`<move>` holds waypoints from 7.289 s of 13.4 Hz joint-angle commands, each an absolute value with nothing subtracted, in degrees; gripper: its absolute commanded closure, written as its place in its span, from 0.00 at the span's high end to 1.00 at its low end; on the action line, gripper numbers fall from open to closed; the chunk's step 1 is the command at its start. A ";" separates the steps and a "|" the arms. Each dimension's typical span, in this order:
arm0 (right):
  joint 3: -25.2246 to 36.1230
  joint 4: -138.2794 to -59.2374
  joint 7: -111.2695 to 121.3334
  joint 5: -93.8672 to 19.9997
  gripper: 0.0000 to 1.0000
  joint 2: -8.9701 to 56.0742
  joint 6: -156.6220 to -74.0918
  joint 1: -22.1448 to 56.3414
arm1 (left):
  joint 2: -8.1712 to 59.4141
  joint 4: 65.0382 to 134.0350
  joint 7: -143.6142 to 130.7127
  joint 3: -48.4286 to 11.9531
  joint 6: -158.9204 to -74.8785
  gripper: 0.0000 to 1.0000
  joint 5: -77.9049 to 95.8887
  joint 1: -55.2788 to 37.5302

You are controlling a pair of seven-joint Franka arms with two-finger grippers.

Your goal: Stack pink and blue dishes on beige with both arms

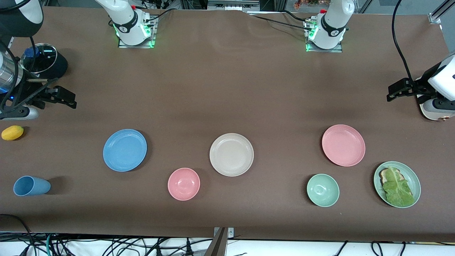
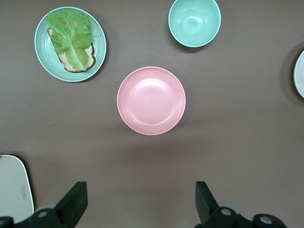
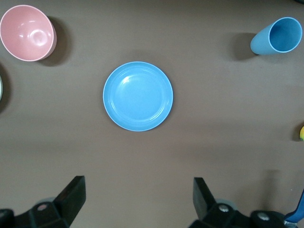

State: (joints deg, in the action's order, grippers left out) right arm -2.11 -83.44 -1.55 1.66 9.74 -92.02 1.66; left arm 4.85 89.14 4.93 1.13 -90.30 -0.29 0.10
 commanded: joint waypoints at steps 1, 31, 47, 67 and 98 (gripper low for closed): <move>-2.55 -82.27 -2.29 2.55 1.00 10.11 -91.58 1.41 | 5.01 88.51 5.36 1.23 -90.09 1.00 0.44 0.18; -2.55 -82.27 -2.29 2.55 1.00 10.11 -91.67 1.41 | 5.89 88.51 4.66 1.23 -90.09 1.00 -0.09 0.26; -2.55 -82.27 -2.29 2.46 1.00 10.11 -91.67 1.41 | 21.33 84.82 4.66 1.67 -91.76 1.00 0.79 1.40; -2.55 -82.27 -2.37 2.72 1.00 10.37 -91.85 1.32 | 39.46 95.09 10.63 1.50 -119.44 0.61 -1.85 8.09; -2.46 -82.09 -2.37 5.10 1.00 11.16 -91.93 1.32 | 39.72 84.38 -39.88 -14.68 -119.77 0.00 9.23 -11.85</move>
